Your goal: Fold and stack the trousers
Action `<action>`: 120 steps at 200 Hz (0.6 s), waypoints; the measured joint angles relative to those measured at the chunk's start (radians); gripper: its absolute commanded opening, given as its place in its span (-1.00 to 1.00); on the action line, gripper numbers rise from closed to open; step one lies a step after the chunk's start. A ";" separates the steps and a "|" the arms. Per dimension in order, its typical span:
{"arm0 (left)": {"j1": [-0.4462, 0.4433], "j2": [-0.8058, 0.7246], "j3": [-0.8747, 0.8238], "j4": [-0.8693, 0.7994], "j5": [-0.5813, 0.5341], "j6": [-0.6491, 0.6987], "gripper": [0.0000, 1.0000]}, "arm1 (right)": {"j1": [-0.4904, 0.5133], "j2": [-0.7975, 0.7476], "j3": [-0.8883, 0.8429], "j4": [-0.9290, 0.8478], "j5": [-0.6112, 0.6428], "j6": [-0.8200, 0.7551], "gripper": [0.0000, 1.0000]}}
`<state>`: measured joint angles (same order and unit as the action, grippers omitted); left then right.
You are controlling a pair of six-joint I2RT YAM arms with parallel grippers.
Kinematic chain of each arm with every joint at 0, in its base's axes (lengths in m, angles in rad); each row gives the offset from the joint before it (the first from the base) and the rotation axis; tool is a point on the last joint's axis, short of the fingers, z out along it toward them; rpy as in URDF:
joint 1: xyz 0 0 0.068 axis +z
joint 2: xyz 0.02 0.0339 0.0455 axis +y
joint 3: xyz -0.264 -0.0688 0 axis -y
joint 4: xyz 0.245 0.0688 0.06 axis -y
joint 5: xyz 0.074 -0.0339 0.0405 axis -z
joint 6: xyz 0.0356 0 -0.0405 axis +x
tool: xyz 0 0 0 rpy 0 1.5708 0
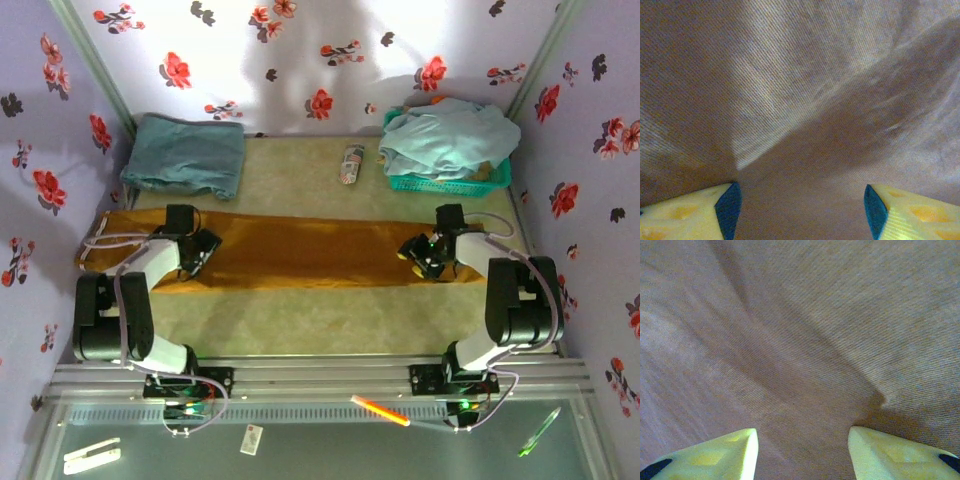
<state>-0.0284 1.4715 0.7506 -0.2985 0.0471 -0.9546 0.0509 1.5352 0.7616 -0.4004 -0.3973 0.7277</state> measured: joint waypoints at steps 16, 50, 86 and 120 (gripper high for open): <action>0.000 0.003 0.018 -0.019 0.016 0.020 0.36 | -0.018 -0.039 0.035 -0.148 0.057 -0.025 0.20; -0.020 0.003 0.056 -0.047 0.047 0.042 0.37 | -0.188 -0.093 0.252 -0.338 0.203 -0.090 0.47; -0.042 0.001 0.066 -0.060 0.078 0.047 0.38 | -0.404 0.020 0.412 -0.315 0.263 -0.108 0.61; -0.044 0.001 0.073 -0.074 0.109 0.064 0.39 | -0.470 0.253 0.542 -0.390 0.281 -0.172 0.63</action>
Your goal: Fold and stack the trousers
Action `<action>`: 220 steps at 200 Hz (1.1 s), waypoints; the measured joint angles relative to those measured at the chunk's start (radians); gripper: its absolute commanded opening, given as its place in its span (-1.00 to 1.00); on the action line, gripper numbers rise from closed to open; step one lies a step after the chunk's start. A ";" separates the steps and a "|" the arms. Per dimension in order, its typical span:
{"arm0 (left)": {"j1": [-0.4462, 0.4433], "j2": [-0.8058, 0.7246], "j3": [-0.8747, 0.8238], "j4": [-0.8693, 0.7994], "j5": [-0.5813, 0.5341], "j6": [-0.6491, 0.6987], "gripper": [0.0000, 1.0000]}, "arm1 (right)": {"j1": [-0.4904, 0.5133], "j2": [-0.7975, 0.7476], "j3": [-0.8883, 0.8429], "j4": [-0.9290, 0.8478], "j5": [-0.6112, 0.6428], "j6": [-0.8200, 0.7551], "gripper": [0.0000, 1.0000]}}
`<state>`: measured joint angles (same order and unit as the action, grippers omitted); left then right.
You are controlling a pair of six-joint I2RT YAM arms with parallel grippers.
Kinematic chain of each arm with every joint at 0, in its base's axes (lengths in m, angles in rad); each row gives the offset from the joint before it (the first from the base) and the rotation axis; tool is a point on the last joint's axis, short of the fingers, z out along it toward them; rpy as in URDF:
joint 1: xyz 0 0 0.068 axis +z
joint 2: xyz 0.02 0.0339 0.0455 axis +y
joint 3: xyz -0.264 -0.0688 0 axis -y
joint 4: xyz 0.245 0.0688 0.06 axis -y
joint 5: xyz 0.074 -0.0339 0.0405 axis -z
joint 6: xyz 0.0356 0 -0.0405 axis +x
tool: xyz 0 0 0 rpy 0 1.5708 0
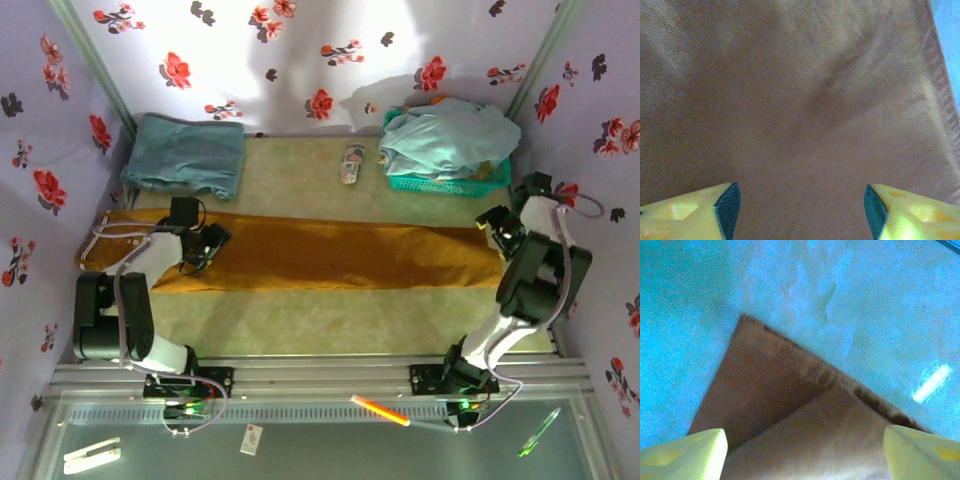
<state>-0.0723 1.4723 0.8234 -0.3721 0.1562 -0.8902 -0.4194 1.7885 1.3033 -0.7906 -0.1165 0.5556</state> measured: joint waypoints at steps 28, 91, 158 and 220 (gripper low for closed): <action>0.000 0.000 0.012 0.001 0.029 0.011 0.39 | 0.000 0.159 0.122 -0.031 0.032 -0.060 0.46; 0.027 0.000 0.013 0.020 0.082 0.023 0.38 | -0.002 0.085 0.040 -0.080 -0.024 -0.060 -0.70; 0.031 -0.006 0.000 0.051 0.107 0.023 0.37 | 0.108 -0.108 0.021 -0.090 -0.045 -0.048 -1.00; 0.026 -0.042 -0.036 0.086 0.110 0.021 0.35 | 0.115 -0.296 -0.158 0.041 0.149 -0.022 -0.76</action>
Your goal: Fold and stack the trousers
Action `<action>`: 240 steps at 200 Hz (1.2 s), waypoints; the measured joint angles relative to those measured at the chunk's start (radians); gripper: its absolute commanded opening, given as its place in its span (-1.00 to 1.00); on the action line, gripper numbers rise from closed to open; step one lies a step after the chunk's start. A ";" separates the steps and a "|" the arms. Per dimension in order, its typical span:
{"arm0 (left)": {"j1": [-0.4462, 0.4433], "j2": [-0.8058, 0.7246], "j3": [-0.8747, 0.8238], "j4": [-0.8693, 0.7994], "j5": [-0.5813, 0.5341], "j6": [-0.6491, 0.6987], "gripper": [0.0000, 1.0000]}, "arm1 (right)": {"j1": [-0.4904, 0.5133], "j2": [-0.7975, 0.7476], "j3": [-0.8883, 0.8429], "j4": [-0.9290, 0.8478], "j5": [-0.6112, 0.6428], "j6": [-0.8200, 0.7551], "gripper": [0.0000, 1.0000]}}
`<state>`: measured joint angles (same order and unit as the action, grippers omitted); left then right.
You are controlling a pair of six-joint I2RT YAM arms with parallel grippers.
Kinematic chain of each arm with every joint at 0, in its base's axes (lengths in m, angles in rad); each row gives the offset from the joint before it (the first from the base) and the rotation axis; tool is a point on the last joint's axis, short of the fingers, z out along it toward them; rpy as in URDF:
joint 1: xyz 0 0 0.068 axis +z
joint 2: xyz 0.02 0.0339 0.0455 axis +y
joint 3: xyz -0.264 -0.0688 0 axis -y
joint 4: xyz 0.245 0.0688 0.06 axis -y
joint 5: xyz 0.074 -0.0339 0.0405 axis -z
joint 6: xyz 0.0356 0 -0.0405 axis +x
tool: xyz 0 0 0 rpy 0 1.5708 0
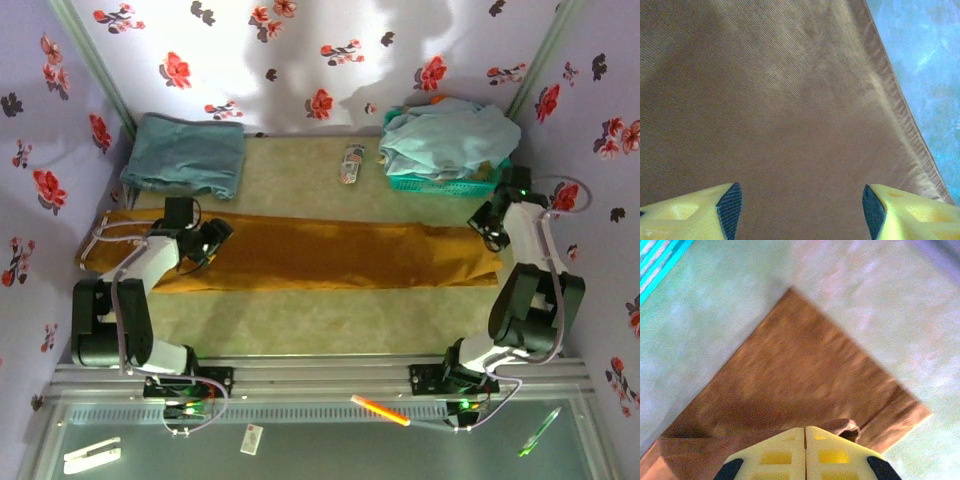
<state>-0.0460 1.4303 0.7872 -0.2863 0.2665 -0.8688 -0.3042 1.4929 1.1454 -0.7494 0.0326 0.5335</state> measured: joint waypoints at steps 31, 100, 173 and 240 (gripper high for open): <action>-0.008 -0.004 -0.021 0.018 0.000 -0.007 0.35 | -0.111 -0.033 -0.096 0.098 0.053 0.024 0.40; -0.020 -0.030 -0.036 0.026 0.000 -0.012 0.35 | -0.153 0.061 -0.048 0.033 -0.010 0.042 0.49; -0.078 -0.030 -0.035 0.030 0.000 -0.022 0.36 | 0.101 0.145 0.029 0.044 -0.165 0.086 -0.91; -0.205 0.048 0.005 0.076 -0.008 -0.051 0.34 | 0.132 0.333 0.081 0.069 -0.262 0.110 -0.93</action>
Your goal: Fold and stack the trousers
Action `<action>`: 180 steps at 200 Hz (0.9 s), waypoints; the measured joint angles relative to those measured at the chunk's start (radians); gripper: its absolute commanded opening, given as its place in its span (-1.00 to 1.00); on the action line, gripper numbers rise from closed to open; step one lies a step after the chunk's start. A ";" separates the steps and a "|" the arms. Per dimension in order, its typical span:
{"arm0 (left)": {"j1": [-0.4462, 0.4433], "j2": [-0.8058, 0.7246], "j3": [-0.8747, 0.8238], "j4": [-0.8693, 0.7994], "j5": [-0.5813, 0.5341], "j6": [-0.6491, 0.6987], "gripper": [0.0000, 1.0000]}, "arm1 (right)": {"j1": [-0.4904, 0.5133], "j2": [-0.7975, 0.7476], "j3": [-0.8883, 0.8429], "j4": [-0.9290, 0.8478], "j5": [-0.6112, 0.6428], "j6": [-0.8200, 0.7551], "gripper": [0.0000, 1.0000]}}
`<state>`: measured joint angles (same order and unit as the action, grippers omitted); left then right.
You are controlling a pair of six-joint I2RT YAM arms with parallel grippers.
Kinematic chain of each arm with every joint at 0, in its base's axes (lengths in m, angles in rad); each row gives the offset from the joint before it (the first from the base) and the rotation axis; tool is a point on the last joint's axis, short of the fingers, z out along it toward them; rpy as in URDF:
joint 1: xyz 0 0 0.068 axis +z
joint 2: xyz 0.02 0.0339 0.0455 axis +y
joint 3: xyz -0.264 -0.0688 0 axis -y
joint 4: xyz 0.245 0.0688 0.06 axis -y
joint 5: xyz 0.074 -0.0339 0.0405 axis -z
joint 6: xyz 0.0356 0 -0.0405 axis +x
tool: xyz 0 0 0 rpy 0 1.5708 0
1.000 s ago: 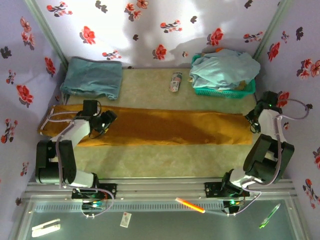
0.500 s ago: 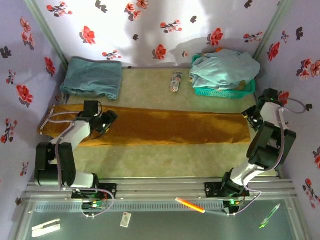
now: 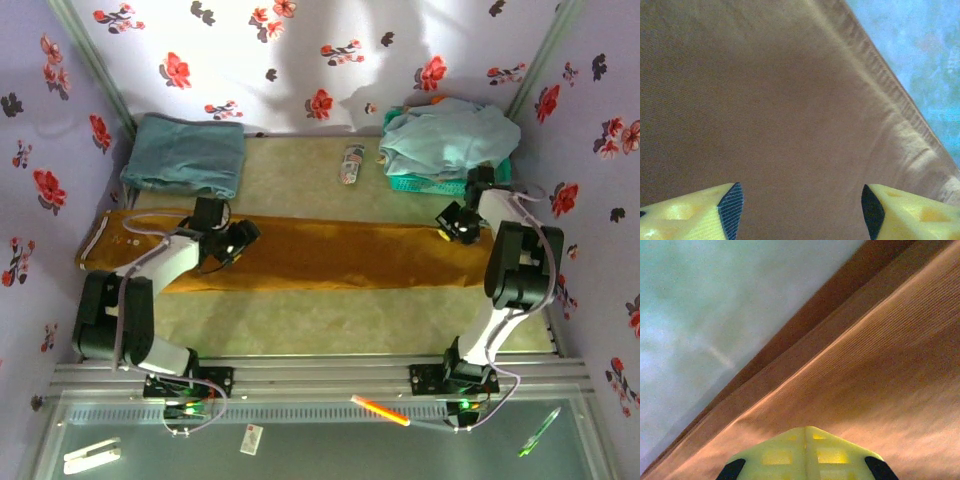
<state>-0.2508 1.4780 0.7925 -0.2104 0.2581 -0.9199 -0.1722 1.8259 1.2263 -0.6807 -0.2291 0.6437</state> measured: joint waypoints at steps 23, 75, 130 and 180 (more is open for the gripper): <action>0.000 0.011 -0.043 0.027 -0.023 -0.012 0.34 | -0.064 0.065 -0.011 0.030 0.008 0.015 -0.65; 0.000 0.022 -0.101 0.088 -0.037 0.006 0.34 | -0.095 0.135 0.101 0.002 -0.005 -0.024 0.01; 0.000 -0.003 -0.092 0.051 -0.035 0.067 0.45 | -0.101 0.063 0.076 0.006 0.030 -0.060 -0.26; -0.089 -0.050 0.022 -0.021 -0.037 0.089 0.47 | 0.229 -0.142 -0.055 0.087 -0.037 -0.034 -0.26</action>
<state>-0.3401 1.4277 0.8143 -0.2314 0.2211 -0.8314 0.0566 1.6840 1.1713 -0.5934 -0.2661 0.6102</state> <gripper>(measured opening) 0.734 0.358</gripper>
